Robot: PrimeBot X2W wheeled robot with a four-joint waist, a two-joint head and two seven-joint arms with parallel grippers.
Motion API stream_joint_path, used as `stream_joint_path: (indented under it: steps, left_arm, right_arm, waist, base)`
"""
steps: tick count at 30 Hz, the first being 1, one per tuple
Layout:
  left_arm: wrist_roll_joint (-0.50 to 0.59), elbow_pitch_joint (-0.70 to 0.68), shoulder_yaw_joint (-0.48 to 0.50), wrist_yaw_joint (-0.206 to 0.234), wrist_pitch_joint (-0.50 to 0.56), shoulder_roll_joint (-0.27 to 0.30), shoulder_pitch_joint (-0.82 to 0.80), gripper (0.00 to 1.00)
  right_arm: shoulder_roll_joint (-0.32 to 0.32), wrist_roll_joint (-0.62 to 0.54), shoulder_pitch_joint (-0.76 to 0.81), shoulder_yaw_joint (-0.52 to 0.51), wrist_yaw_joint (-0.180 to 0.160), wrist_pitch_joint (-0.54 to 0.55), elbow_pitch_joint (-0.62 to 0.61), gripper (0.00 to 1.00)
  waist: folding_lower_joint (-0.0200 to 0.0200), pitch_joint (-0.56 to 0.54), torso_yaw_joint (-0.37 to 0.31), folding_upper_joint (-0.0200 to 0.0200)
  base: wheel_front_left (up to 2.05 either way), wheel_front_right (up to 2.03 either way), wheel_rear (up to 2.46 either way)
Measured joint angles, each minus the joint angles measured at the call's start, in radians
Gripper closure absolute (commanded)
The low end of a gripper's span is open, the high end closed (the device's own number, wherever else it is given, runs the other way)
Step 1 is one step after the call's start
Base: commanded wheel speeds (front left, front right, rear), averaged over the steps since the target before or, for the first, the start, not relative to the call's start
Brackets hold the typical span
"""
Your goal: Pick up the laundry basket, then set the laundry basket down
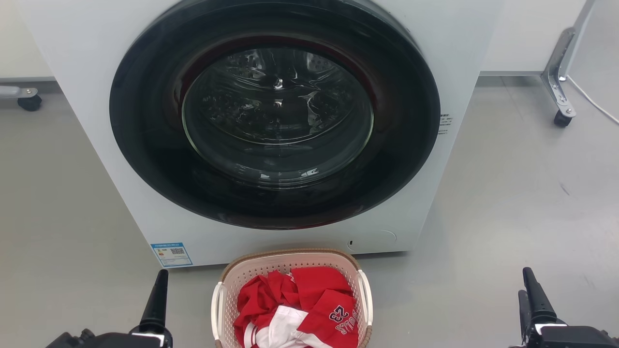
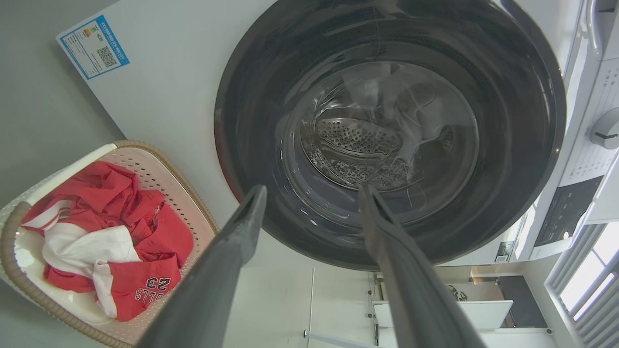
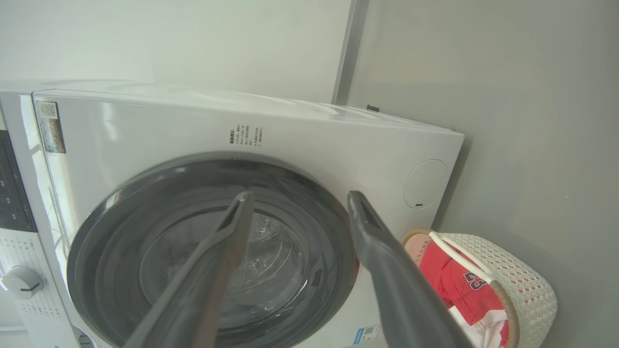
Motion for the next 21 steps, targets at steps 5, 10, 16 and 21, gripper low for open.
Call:
stream_joint_path:
  steps: [5,10,16,21]
  left_arm:
    - [0.1,-0.025,-0.027,0.016,-0.02,0.0,0.0,0.0]
    - [0.201,-0.041,-0.051,0.032,-0.038,0.005,0.0,0.0]
    - [0.342,-0.065,-0.091,0.046,-0.058,0.021,0.0,0.0]
    - [0.466,-0.084,-0.125,0.059,-0.075,0.037,-0.001,0.0]
  right_arm:
    - [0.0,-0.094,0.001,0.017,-0.015,-0.017,-0.028,0.0]
    - [-0.002,-0.229,0.005,0.046,-0.025,-0.036,-0.053,0.0]
    - [-0.019,-0.374,0.006,0.089,-0.042,-0.057,-0.074,0.0]
    - [-0.027,-0.485,0.011,0.123,-0.052,-0.074,-0.09,0.0]
  waist:
    - [0.0,0.0,0.0,0.0]
    - [0.0,0.001,0.001,0.0]
    - [0.0,0.001,0.002,0.0001]
    - [0.0,0.001,0.002,0.0001]
  base:
    - [0.0,0.0,0.0]
    - [0.0,0.0,0.0]
    - [0.0,0.0,0.0]
    - [0.0,0.0,0.0]
